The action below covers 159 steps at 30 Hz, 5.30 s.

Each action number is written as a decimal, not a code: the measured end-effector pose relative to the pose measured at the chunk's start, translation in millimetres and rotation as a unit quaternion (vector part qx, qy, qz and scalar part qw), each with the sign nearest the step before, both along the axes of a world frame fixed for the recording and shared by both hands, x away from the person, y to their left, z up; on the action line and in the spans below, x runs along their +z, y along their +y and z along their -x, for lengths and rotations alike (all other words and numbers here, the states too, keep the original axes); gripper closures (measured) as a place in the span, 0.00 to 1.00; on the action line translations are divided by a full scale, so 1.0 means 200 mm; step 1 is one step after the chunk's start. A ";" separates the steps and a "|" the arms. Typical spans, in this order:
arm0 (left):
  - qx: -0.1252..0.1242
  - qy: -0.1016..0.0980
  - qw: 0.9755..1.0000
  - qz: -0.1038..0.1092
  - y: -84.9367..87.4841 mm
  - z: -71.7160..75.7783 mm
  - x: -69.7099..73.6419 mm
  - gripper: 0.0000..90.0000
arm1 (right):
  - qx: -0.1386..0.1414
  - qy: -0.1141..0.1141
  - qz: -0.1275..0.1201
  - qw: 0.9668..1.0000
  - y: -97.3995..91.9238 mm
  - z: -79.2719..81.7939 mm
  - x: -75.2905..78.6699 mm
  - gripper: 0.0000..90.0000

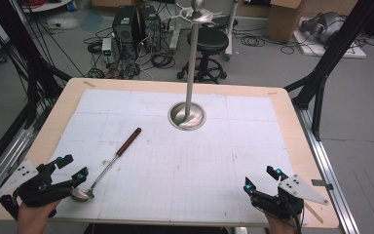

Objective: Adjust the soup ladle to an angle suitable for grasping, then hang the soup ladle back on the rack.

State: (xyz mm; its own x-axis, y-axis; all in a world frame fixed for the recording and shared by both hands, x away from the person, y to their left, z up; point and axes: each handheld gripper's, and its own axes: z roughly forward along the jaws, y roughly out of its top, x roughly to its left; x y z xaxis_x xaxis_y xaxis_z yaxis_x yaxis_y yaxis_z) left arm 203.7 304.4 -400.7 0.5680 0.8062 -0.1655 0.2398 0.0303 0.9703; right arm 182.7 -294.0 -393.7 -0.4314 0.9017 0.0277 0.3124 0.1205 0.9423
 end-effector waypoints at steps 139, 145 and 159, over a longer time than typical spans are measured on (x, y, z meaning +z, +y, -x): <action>-0.064 0.229 0.959 -0.156 -0.21 -0.36 0.10 0.94 | 0.008 0.010 -0.062 0.998 0.00 0.01 0.00 0.20; -0.071 0.176 0.974 -0.127 -0.21 -0.29 0.14 0.94 | 0.032 0.002 -0.078 0.996 0.05 -0.01 0.01 0.18; -0.100 0.061 0.987 -0.108 -0.42 -0.12 0.25 0.94 | 0.110 -0.010 -0.109 0.988 0.30 -0.13 0.15 0.18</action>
State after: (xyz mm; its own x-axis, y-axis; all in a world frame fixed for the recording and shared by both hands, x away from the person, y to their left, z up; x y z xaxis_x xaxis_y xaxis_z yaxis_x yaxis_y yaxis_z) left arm 227.4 220.9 -351.4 0.7055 0.7045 -0.0777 0.3347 -0.2346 0.9126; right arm 208.5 -234.6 -362.8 -0.6181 0.7603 0.1998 0.2821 -0.0227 0.9591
